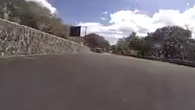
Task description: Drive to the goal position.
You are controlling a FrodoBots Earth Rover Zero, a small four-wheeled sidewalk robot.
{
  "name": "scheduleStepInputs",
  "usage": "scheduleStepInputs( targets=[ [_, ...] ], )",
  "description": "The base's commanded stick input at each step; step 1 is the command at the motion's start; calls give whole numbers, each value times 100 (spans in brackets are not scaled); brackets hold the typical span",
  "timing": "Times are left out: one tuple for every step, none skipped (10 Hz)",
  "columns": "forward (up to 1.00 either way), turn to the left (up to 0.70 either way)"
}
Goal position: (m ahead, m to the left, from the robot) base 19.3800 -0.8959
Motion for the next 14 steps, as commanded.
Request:
scheduleStepInputs(
  targets=[
    [85,1],
    [85,1],
    [85,1],
    [85,1],
    [85,1],
    [85,1],
    [85,1],
    [85,1],
    [85,1],
    [85,1],
    [85,1],
    [85,1],
    [85,1],
    [85,1]
  ],
)
